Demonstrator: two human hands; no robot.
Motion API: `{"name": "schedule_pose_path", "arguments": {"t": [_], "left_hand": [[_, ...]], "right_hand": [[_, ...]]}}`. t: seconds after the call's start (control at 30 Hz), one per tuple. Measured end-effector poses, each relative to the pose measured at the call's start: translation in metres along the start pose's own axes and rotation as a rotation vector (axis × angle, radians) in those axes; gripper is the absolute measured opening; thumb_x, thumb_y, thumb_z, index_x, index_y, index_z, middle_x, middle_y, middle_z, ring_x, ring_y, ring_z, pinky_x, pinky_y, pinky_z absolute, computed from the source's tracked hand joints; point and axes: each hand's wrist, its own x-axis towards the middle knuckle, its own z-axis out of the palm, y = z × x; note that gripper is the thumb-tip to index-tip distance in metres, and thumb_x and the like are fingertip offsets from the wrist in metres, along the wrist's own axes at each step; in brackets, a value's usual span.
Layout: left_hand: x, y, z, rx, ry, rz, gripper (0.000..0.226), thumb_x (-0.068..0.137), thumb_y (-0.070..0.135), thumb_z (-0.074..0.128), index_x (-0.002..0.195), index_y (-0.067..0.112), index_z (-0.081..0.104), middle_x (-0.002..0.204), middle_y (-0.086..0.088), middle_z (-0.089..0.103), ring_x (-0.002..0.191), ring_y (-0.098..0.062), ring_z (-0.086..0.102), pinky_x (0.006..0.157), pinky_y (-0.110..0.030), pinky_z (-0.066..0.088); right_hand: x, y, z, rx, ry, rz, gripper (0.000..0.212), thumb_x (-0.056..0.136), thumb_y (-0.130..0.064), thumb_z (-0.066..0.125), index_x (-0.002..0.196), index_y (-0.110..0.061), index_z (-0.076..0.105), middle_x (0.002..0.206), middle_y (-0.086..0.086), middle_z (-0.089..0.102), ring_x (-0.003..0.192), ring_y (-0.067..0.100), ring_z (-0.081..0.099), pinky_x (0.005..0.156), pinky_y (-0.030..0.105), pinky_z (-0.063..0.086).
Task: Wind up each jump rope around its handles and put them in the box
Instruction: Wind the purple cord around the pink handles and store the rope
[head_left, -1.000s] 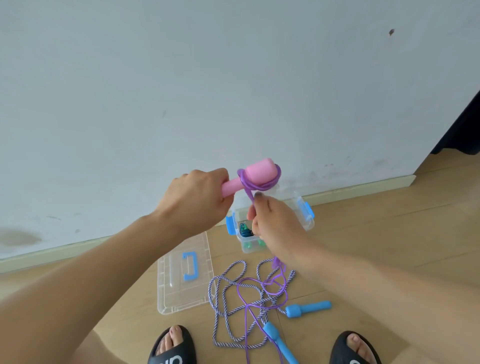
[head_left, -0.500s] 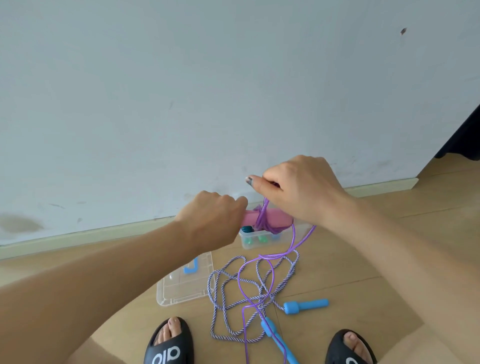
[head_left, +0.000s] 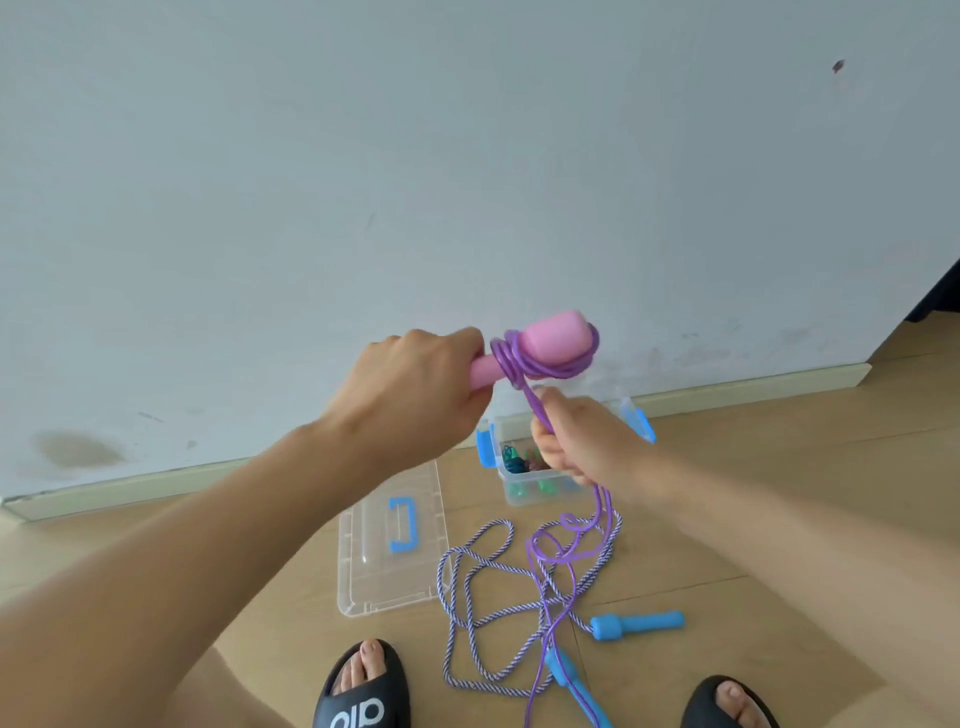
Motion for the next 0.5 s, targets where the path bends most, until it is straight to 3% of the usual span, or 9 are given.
{"name": "schedule_pose_path", "arguments": {"t": [0.13, 0.2, 0.37, 0.5], "left_hand": [[0.005, -0.036, 0.014, 0.080, -0.103, -0.141, 0.019, 0.093, 0.035, 0.046, 0.086, 0.019, 0.052, 0.072, -0.003, 0.057, 0.065, -0.033, 0.052, 0.059, -0.033, 0.038], [0.004, -0.043, 0.021, 0.144, -0.158, -0.118, 0.018, 0.094, 0.033, 0.045, 0.085, 0.018, 0.049, 0.066, -0.001, 0.050, 0.063, -0.032, 0.051, 0.058, -0.033, 0.038], [0.000, -0.026, 0.038, 0.399, -0.304, 0.036, 0.013, 0.096, 0.028, 0.042, 0.088, 0.017, 0.040, 0.064, 0.003, 0.036, 0.059, -0.028, 0.045, 0.055, -0.031, 0.032], [-0.006, 0.004, 0.043, 0.424, -0.481, 0.119, 0.002, 0.092, 0.017, 0.044, 0.094, 0.017, 0.045, 0.082, -0.001, 0.057, 0.073, -0.027, 0.060, 0.059, -0.031, 0.034]], "right_hand": [[-0.035, 0.003, 0.034, -0.312, 0.111, -0.160, 0.050, 0.106, -0.043, 0.024, 0.067, -0.014, 0.035, 0.056, 0.000, 0.042, 0.052, 0.017, 0.039, 0.054, 0.030, 0.031], [-0.046, 0.001, 0.033, -0.481, 0.156, -0.224, 0.042, 0.104, -0.045, 0.029, 0.070, -0.022, 0.041, 0.062, -0.003, 0.051, 0.063, 0.020, 0.049, 0.060, 0.035, 0.035], [-0.061, -0.018, 0.015, -0.916, 0.258, -0.490, 0.042, 0.101, -0.048, 0.039, 0.069, -0.022, 0.033, 0.057, -0.004, 0.040, 0.062, 0.028, 0.043, 0.057, 0.037, 0.031], [-0.054, -0.029, 0.016, -1.014, 0.279, -0.690, 0.047, 0.098, -0.049, 0.044, 0.062, -0.021, 0.032, 0.047, -0.004, 0.031, 0.049, 0.026, 0.035, 0.047, 0.031, 0.019]]}}
